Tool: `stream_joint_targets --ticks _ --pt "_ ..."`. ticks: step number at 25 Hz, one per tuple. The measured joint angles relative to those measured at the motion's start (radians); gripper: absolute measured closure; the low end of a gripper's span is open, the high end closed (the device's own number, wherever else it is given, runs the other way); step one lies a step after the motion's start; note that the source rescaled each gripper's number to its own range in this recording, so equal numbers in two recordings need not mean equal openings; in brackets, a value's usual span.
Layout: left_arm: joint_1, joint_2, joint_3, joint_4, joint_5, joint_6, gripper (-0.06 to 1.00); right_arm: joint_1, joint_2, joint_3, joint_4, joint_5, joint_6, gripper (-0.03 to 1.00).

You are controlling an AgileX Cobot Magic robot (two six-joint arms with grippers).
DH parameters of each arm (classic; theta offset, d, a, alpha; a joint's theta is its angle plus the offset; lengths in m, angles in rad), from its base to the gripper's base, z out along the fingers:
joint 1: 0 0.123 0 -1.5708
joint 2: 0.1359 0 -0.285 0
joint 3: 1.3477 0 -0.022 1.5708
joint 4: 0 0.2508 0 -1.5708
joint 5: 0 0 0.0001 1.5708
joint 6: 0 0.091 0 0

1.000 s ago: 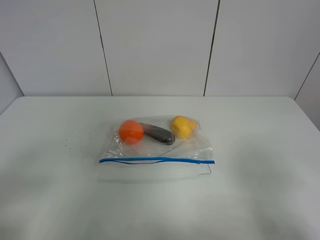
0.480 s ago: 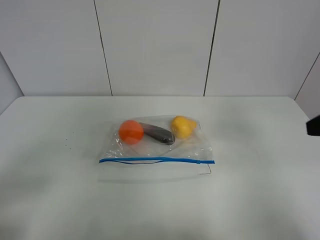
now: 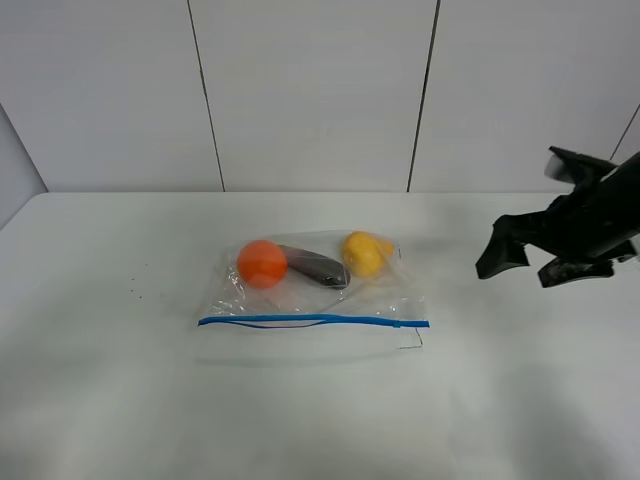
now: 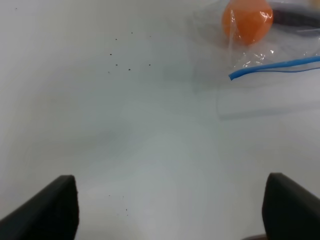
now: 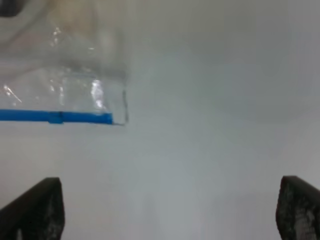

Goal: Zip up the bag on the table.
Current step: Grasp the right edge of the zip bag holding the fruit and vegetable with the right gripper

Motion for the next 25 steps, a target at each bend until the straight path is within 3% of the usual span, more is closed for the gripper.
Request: stream_joint_targets --ticks 1,8,15,20,25 --pt "0.000 0.000 0.000 0.000 0.000 0.000 -0.01 0.000 0.079 0.000 0.099 -0.032 -0.089 0.03" --pt "0.000 0.000 0.000 0.000 0.000 0.000 -0.01 0.000 0.280 -0.001 0.386 -0.098 -0.410 0.03" --pt "0.000 0.000 0.000 0.000 0.000 0.000 -0.01 0.000 0.438 -0.013 0.608 -0.042 -0.684 0.11" --pt "0.000 0.000 0.000 0.000 0.000 0.000 -0.01 0.000 0.516 -0.051 0.693 0.015 -0.754 0.12" --pt "0.000 0.000 0.000 0.000 -0.001 0.000 -0.01 0.000 0.609 -0.115 0.759 0.136 -0.804 0.19"
